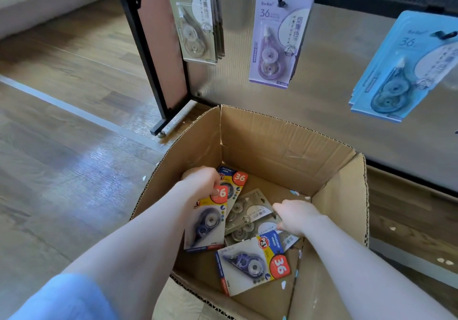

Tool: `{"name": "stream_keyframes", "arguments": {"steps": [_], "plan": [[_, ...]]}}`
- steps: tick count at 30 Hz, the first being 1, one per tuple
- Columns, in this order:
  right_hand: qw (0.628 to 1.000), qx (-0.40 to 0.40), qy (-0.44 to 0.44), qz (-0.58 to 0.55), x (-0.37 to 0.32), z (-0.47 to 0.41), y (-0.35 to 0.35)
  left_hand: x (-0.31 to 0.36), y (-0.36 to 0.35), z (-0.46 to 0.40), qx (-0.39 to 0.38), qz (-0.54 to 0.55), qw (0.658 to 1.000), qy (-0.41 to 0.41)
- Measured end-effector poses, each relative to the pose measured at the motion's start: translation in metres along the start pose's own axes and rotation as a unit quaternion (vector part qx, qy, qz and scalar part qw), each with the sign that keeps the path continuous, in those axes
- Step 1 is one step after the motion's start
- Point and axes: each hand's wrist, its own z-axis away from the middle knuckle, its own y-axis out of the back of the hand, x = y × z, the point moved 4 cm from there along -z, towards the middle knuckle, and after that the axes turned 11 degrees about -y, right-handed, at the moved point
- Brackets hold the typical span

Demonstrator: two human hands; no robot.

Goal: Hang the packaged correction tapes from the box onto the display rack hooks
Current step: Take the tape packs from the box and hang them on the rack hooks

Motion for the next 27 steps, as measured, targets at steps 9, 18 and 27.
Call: {"name": "stream_keyframes", "arguments": {"steps": [9, 18, 27], "plan": [[0.964, -0.147, -0.137, -0.174, -0.011, -0.004, -0.076, 0.004, 0.005, 0.002, 0.042, 0.033, 0.998, -0.038], [0.953, -0.098, -0.164, -0.236, -0.015, -0.002, -0.082, 0.002, 0.000, -0.001, 0.041, 0.056, 0.997, -0.044], [0.939, -0.068, -0.106, -0.319, -0.009, -0.006, -0.054, 0.002, 0.004, 0.005, 0.049, 0.068, 0.996, -0.023]]}}
